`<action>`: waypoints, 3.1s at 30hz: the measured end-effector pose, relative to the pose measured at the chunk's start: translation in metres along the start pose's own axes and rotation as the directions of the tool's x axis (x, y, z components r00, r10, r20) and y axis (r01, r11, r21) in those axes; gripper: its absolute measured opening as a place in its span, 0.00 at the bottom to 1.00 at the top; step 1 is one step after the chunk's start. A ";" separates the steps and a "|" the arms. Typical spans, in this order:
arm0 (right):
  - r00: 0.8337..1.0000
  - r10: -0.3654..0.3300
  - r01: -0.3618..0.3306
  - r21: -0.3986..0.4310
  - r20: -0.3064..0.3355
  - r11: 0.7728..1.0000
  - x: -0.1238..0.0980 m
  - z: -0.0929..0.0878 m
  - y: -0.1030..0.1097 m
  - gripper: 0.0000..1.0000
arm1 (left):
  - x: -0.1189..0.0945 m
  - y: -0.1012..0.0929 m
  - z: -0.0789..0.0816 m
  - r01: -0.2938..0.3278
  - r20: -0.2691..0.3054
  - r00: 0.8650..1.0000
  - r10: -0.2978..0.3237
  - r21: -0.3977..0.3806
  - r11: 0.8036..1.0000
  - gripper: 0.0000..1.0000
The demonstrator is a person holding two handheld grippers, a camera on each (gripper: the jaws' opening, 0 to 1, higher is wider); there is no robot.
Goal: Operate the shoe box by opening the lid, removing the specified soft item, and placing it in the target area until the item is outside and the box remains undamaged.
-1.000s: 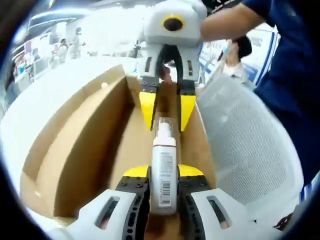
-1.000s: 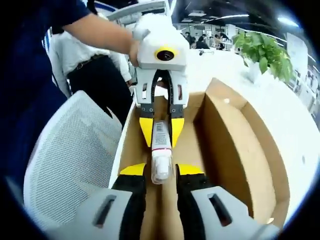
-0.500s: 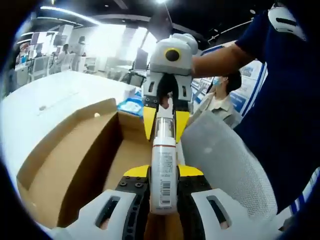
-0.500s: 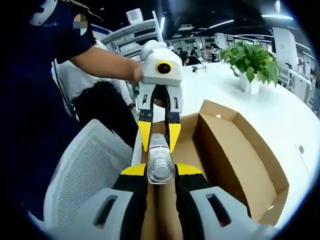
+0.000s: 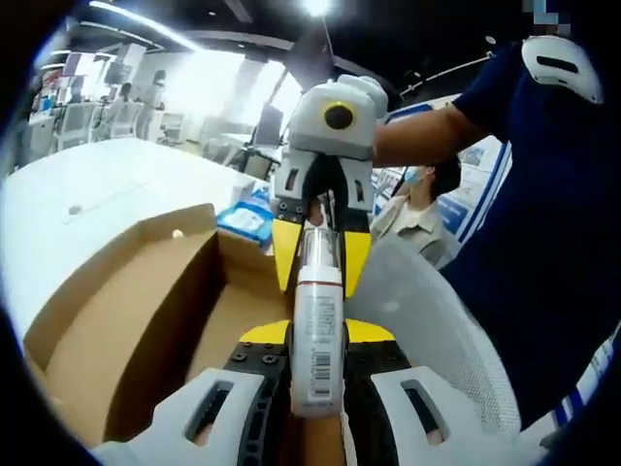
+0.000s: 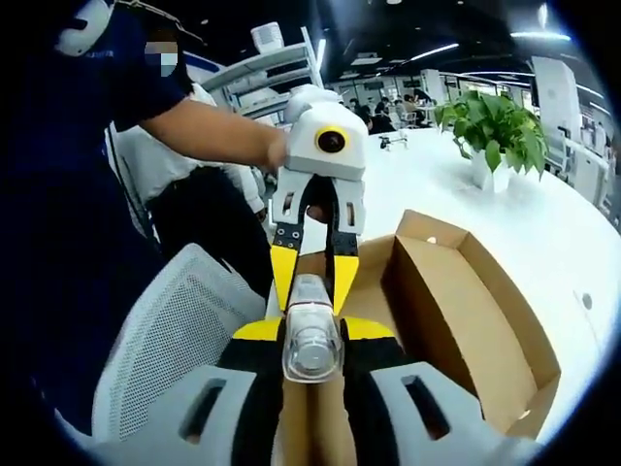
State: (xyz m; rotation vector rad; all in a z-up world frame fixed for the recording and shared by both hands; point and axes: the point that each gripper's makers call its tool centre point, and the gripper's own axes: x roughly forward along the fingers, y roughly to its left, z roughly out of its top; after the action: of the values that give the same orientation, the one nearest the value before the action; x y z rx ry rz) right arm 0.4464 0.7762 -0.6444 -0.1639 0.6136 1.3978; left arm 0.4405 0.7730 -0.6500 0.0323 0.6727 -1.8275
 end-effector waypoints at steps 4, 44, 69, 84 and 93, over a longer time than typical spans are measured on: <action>1.000 -0.003 0.003 -0.003 -0.001 1.000 0.001 0.001 0.001 0.21 | 0.003 -0.002 0.009 0.008 0.032 0.999 -0.008 -0.008 1.000 0.16; 0.994 -0.066 0.068 0.015 -0.082 0.998 -0.029 -0.020 -0.006 0.20 | -0.002 0.001 0.002 -0.087 0.022 0.996 0.087 -0.004 0.996 0.24; 0.907 -0.210 0.183 -0.108 -0.365 0.977 -0.135 -0.050 -0.030 0.20 | 0.008 -0.012 -0.018 -0.588 0.114 0.809 0.577 0.177 0.790 0.44; 0.864 -0.303 0.298 -0.078 -0.402 0.951 -0.193 -0.065 -0.053 0.20 | 0.009 -0.023 -0.034 -0.648 0.140 0.760 0.634 0.098 0.755 0.47; 0.778 -0.327 0.299 -0.140 -0.536 0.944 -0.243 -0.086 -0.073 0.20 | 0.005 -0.019 -0.025 -0.649 0.159 0.759 0.632 0.093 0.755 0.48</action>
State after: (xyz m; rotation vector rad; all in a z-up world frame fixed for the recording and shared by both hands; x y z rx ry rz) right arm 0.4781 0.5121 -0.6148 -0.7021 0.9841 1.0278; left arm 0.4142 0.7845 -0.6642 0.2243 0.3720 -1.1859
